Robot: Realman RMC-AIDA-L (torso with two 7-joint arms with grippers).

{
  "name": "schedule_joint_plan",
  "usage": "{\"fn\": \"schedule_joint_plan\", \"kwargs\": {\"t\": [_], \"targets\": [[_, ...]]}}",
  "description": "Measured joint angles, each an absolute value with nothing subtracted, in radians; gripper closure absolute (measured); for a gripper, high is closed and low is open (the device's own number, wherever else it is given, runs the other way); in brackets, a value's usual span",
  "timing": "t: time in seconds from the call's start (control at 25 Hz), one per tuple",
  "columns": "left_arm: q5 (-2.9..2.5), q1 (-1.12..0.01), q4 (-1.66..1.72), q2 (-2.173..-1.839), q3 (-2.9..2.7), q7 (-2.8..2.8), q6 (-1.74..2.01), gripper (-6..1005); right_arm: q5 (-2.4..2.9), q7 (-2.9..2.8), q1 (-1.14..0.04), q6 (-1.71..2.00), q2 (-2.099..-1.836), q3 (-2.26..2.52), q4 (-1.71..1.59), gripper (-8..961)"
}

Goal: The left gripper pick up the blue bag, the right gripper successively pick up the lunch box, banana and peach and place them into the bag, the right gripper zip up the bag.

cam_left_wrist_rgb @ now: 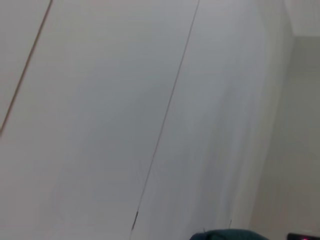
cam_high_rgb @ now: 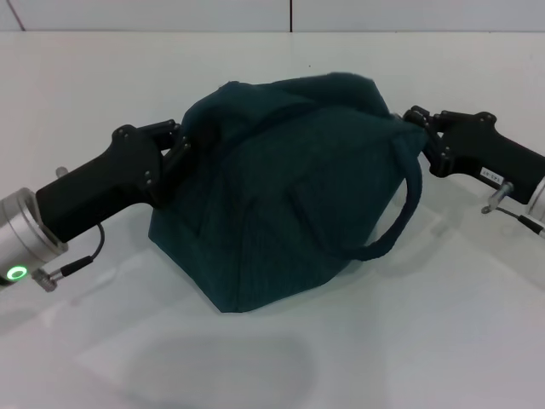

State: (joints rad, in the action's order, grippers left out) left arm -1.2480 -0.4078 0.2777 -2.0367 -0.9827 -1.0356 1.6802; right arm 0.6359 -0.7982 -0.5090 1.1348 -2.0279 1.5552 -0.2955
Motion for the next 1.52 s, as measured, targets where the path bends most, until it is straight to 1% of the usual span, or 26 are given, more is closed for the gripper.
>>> {"fn": "schedule_joint_plan", "kwargs": {"t": [0.12,0.32,0.4,0.52,0.6,0.76,0.96,1.08,1.28,1.32,1.36,1.44,1.52], "targets": [[-1.244,-0.407,0.271,-2.039,-0.975,-1.038,1.668,861,0.633,-0.797,-0.504,1.133,-2.028,1.55,-0.3,936],[-1.231,-0.405,0.27,-2.052,-0.917,-1.051,1.668,855,0.639,-0.815,-0.517,1.088,-2.028,1.56,-0.283,936],[-1.229,-0.405,0.273,-2.052,-0.905,-1.061,1.668,852,0.637,-0.81,-0.504,1.146,-2.028,1.559,-0.282,936],[-1.227,-0.393,0.318,-2.037,-0.823,-1.153,1.671,849,0.634,-0.809,-0.481,1.213,-2.027,1.55,-0.288,936],[-1.229,-0.385,0.349,-2.036,-0.81,-1.177,1.672,786,0.634,-0.808,-0.476,1.227,-2.026,1.549,-0.29,936],[-1.302,-0.377,0.531,-2.035,-0.8,-1.338,1.659,661,0.633,-0.807,-0.468,1.263,-2.024,1.54,-0.29,936],[-1.519,-0.486,0.724,-2.027,-0.8,-1.594,1.609,436,0.635,-0.807,-0.468,1.286,-2.022,1.538,-0.286,936],[-1.714,-0.598,0.815,-2.026,-0.799,-1.763,1.59,406,0.636,-0.807,-0.467,1.287,-2.023,1.54,-0.284,936],[-1.959,-0.776,0.832,-2.032,-0.801,-1.928,1.571,357,0.634,-0.807,-0.458,1.296,-2.025,1.54,-0.282,936],[-2.007,-0.805,0.832,-2.035,-0.801,-1.953,1.566,347,0.634,-0.807,-0.458,1.301,-2.025,1.539,-0.281,936],[-2.007,-0.805,0.832,-2.035,-0.801,-1.953,1.566,348,0.634,-0.807,-0.458,1.304,-2.025,1.539,-0.281,936],[-2.131,-0.876,0.833,-2.044,-0.813,-2.028,1.559,349,0.633,-0.807,-0.454,1.312,-2.026,1.538,-0.281,936],[-2.17,-0.904,0.834,-2.051,-0.832,-2.06,1.55,351,0.632,-0.807,-0.448,1.318,-2.026,1.536,-0.281,936]]}}
